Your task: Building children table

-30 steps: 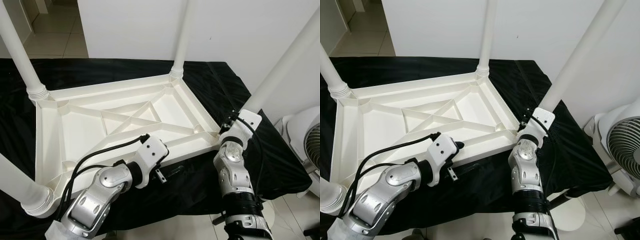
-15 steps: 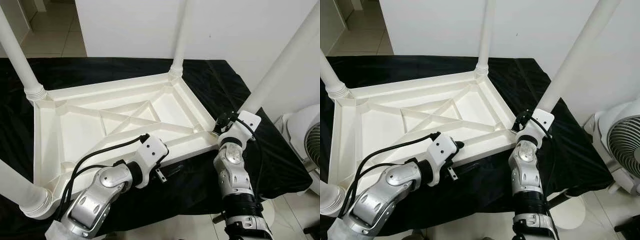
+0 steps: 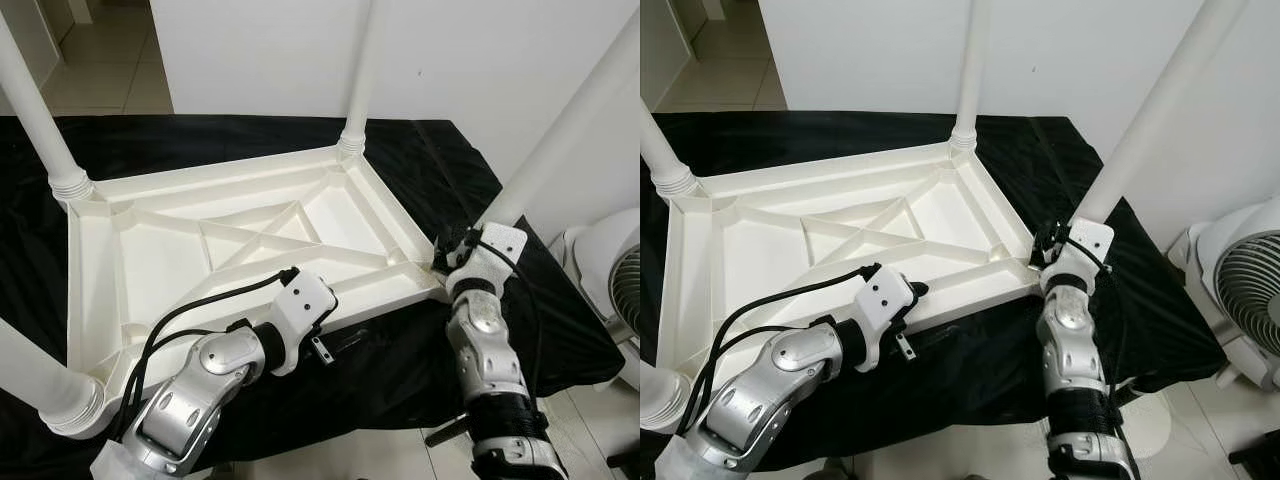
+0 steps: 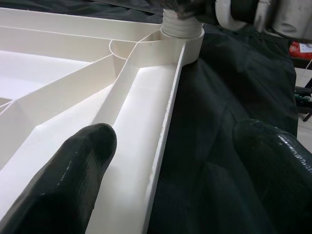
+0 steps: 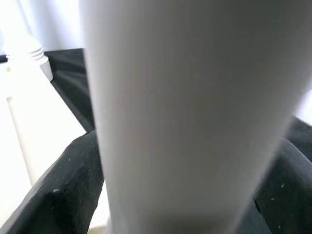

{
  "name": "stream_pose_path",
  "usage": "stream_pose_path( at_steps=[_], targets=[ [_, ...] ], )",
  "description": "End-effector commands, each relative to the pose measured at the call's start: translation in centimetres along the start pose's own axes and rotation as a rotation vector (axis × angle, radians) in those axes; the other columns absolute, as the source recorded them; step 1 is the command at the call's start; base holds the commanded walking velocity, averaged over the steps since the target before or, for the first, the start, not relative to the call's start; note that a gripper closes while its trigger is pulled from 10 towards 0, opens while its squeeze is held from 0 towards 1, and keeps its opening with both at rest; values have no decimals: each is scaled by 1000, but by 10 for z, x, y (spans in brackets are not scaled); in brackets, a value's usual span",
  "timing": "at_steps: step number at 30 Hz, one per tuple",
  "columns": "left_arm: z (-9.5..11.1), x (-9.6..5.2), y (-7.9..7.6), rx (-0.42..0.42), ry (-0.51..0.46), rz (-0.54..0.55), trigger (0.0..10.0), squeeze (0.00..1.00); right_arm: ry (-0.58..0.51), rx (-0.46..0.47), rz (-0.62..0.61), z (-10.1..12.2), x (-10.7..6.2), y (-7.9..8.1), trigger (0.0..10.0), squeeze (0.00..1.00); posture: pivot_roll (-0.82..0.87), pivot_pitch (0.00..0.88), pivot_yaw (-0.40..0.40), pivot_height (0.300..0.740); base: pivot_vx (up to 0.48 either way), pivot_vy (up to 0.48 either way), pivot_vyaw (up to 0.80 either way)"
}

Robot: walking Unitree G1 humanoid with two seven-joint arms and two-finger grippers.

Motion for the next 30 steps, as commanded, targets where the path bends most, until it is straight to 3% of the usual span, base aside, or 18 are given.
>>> stream_pose_path(
  at_steps=[1, 22, 30],
  targets=[
    [0, 0, 0, 5, 6, -11, 10000, 0, 25, 2, 80, -4, -3, 2, 10000, 0, 125, 56, -58, 740, 0, 0, 0],
    [1, 0, 1, 7, 8, -15, 10000, 0, 27, -21, 427, 6, -4, 8, 10000, 0, 126, 56, -49, 740, 0, 0, 0],
    [0, 0, 0, 8, 12, -18, 10000, 0, 29, -72, 551, 12, -5, 7, 10000, 0, 124, 61, -43, 740, 0, 0, 0]
  ],
)
Point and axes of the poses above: a point about 5 cm out from each wrist's last joint towards the gripper, its own x axis pointing out of the wrist towards the gripper, its own z axis along the axis of the wrist's last joint, y = z × x, the point moved 5 cm from there along x, pointing out of the wrist towards the gripper, and after that the axes turned 4 degrees about x, right-handed, at the moved point
